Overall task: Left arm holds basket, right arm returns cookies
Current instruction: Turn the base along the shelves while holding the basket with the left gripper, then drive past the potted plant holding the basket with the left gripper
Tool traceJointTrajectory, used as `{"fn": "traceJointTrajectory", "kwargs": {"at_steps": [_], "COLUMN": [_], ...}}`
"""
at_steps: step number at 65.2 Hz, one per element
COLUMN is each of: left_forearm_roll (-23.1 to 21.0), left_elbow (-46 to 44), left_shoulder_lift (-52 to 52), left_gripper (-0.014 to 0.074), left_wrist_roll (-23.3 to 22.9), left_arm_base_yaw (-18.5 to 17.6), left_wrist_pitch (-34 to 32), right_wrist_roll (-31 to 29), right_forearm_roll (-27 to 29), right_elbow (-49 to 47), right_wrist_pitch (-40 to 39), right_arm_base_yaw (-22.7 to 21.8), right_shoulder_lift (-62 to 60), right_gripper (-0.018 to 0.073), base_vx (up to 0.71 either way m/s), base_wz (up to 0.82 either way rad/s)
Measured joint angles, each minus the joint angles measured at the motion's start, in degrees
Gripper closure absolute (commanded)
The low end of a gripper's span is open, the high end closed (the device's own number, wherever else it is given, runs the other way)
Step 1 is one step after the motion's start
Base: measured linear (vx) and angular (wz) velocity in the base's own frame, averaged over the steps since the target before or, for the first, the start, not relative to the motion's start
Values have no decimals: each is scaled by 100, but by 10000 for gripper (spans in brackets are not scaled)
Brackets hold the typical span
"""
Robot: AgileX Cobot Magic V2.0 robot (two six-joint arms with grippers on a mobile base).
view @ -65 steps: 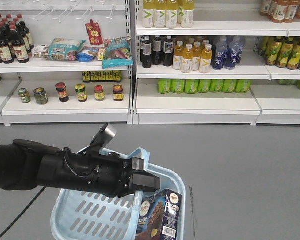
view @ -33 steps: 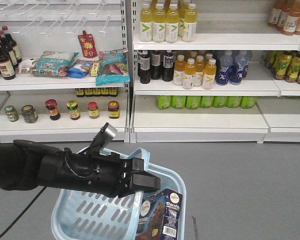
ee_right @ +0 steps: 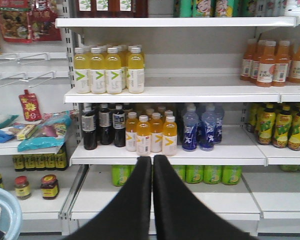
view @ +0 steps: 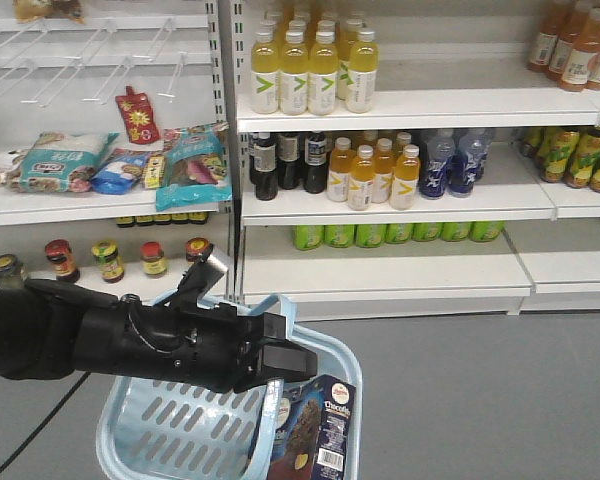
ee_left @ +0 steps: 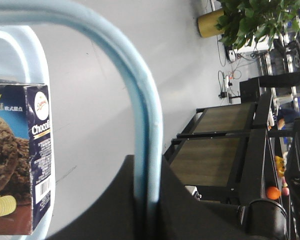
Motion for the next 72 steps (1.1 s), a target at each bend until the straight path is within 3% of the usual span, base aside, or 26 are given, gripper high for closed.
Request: {"fn": "traceJointTrajectory", "kwargs": {"at_steps": [72], "left_forearm_roll": [0], "left_elbow": [0], "left_shoulder_lift": [0], "left_gripper": [603], "left_wrist_roll": [0], "left_arm_base_yaw": [0], "left_wrist_pitch": [4], "right_wrist_roll": [0], "right_forearm_roll": [0], "right_elbow": [0], "right_wrist_pitch": [0], "right_arm_base_yaw": [0], "right_shoulder_lift": [0], "right_gripper": [567], "base_vx": [18], "base_wz": [-60]}}
